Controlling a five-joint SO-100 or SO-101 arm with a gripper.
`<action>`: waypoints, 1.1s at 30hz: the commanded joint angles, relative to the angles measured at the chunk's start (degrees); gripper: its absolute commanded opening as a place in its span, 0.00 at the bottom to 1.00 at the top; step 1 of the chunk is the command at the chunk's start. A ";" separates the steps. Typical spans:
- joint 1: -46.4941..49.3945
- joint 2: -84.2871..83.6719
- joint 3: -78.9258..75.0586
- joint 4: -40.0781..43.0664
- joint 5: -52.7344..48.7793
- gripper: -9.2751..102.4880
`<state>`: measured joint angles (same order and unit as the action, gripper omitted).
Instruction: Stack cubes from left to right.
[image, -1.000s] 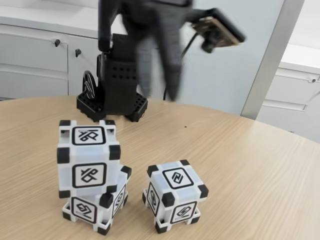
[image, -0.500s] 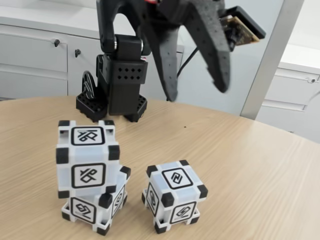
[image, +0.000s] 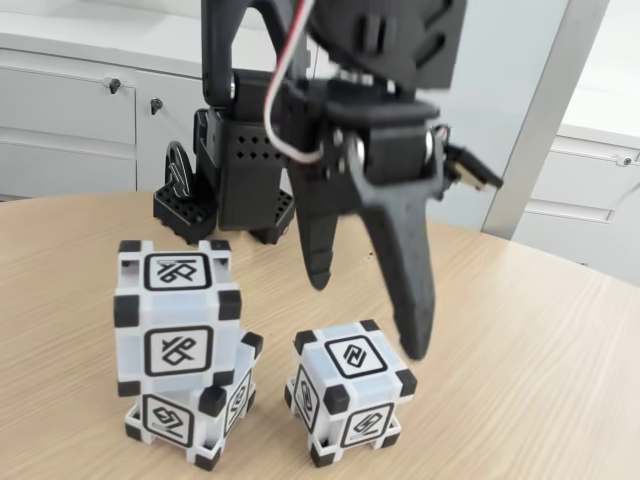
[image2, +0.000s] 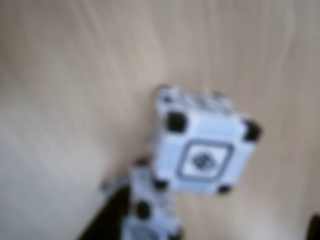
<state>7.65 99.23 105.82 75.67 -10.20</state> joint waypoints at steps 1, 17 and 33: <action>0.35 -2.55 -2.55 -1.67 0.00 0.41; 0.35 -12.48 -2.72 -6.50 2.29 0.37; 0.35 -12.48 -2.20 -6.59 3.87 0.29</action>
<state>7.65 86.48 105.38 69.52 -6.94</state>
